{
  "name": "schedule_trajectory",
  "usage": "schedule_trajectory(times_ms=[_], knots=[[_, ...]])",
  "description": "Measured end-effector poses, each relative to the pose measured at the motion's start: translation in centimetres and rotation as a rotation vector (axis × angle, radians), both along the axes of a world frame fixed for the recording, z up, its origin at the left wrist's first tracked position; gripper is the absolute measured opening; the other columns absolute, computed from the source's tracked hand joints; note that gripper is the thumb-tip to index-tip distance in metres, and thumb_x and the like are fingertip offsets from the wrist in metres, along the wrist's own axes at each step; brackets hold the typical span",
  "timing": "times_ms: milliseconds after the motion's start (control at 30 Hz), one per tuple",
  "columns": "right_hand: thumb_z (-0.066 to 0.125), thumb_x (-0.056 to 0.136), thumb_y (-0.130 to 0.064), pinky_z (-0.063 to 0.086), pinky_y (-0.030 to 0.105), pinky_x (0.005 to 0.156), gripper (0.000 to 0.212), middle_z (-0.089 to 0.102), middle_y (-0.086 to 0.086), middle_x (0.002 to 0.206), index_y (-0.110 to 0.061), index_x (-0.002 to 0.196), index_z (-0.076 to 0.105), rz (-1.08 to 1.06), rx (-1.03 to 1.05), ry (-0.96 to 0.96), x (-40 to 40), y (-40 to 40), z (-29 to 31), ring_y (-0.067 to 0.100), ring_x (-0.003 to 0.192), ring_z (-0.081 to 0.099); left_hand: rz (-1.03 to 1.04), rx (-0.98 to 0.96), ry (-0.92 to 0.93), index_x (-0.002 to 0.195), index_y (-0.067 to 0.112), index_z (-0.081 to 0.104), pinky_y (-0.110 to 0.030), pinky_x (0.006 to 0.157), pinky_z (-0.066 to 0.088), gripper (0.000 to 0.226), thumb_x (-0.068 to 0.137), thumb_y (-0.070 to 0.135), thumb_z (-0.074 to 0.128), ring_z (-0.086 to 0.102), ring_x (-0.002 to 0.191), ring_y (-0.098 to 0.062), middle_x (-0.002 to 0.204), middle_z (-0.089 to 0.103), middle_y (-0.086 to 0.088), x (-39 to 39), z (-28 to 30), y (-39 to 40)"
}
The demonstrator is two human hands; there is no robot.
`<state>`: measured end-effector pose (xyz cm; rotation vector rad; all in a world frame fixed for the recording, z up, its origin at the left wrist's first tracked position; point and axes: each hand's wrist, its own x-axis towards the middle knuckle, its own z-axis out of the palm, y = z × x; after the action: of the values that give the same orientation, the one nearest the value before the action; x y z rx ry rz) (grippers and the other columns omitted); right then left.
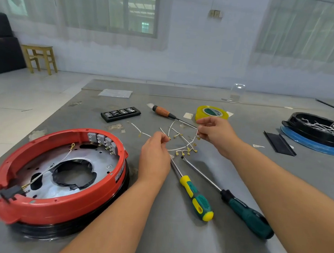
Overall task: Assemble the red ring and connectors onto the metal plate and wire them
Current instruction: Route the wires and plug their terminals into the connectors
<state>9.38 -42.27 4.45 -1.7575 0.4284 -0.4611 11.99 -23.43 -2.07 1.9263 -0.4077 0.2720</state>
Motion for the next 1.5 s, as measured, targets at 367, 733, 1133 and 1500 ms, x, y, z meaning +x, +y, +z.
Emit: schedule_trajectory(times_ms=[367, 733, 1133, 1500], knots=[[0.067, 0.095, 0.001, 0.048, 0.025, 0.065, 0.016, 0.070, 0.003, 0.082, -0.010, 0.105, 0.071, -0.190, 0.416, -0.138, -3.3, 7.8, -0.1, 0.012, 0.071, 0.060, -0.186, -0.268, -0.165, 0.137, 0.039, 0.048, -0.018, 0.093, 0.053, 0.061, 0.099, -0.009, 0.051, 0.068, 0.110, -0.003, 0.158, 0.030, 0.009, -6.8, 2.3, 4.0], [0.068, 0.093, 0.004, 0.049, 0.025, 0.063, 0.016, 0.074, 0.006, 0.088, -0.011, 0.097, 0.072, -0.168, 0.672, -0.350, -3.9, 16.7, -1.8, 0.013, 0.071, 0.062, 0.037, -0.608, -0.056, 0.156, 0.041, 0.025, -0.017, 0.082, 0.056, 0.088, 0.094, -0.009, 0.063, 0.072, 0.104, 0.001, 0.167, 0.010, 0.013, -6.9, 6.7, 14.9], [0.074, 0.092, -0.008, 0.051, 0.024, 0.060, 0.015, 0.079, 0.003, 0.094, -0.020, 0.101, 0.071, -0.140, 0.520, -0.304, -1.2, 20.4, -2.9, 0.012, 0.075, 0.068, -0.012, 0.080, -0.170, 0.117, 0.037, 0.066, -0.021, 0.091, 0.050, 0.042, 0.099, -0.001, 0.059, 0.066, 0.093, -0.006, 0.137, 0.057, 0.012, -4.9, 7.4, 20.7], [0.074, 0.093, -0.012, 0.054, 0.025, 0.066, 0.011, 0.076, 0.002, 0.088, -0.014, 0.103, 0.070, -0.133, 0.527, -0.279, -1.2, 20.3, -4.3, 0.010, 0.075, 0.072, -0.289, 0.441, -0.141, 0.089, 0.036, 0.074, -0.016, 0.073, 0.037, 0.003, 0.091, 0.037, 0.075, 0.054, 0.089, 0.005, 0.090, 0.063, 0.017, -4.3, 6.3, 20.2]])
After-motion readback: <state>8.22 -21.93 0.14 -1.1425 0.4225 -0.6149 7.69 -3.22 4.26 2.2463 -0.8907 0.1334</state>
